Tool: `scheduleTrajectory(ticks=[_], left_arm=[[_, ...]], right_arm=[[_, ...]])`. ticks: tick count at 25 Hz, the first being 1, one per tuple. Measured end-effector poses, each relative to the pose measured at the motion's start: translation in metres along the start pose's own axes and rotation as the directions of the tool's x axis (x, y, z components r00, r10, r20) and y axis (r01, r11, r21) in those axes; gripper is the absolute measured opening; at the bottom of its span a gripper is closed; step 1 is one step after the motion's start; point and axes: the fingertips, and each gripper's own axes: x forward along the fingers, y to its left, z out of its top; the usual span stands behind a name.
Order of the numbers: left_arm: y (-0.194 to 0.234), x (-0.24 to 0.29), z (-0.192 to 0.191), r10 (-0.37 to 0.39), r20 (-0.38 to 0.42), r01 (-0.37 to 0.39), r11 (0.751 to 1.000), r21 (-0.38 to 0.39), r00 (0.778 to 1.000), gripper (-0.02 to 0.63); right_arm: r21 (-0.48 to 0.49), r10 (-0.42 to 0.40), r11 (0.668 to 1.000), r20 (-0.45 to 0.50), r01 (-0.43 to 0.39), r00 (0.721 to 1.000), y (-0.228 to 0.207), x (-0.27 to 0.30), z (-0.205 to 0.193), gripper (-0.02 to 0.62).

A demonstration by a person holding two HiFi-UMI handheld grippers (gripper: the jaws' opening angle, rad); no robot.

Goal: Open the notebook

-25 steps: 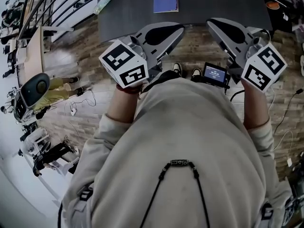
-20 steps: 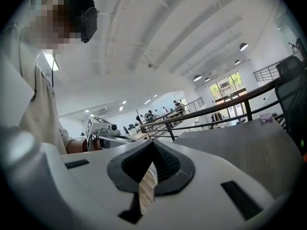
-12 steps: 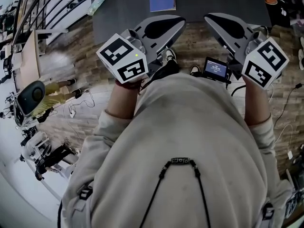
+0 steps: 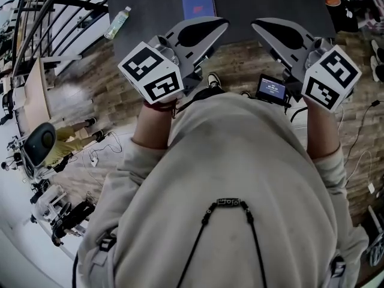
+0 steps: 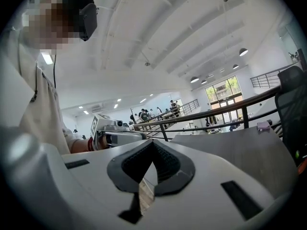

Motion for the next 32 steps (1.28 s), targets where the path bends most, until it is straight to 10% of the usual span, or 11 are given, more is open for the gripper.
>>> scheduleTrajectory(ticks=[21,32], left_arm=[[0.081,-0.021,0.033,-0.203,0.039,0.203,0.979,0.009,0.978,0.006],[0.102,-0.052,0.03,-0.159,0.062,0.161,0.987,-0.023,0.985,0.006]], right_arm=[[0.028,-0.109,0.993,-0.03,0.11,0.994,-0.012,0.093,0.031,0.015],[0.042,-0.082,0.996,-0.067,0.085,0.994,-0.008,0.13,0.034,0.015]])
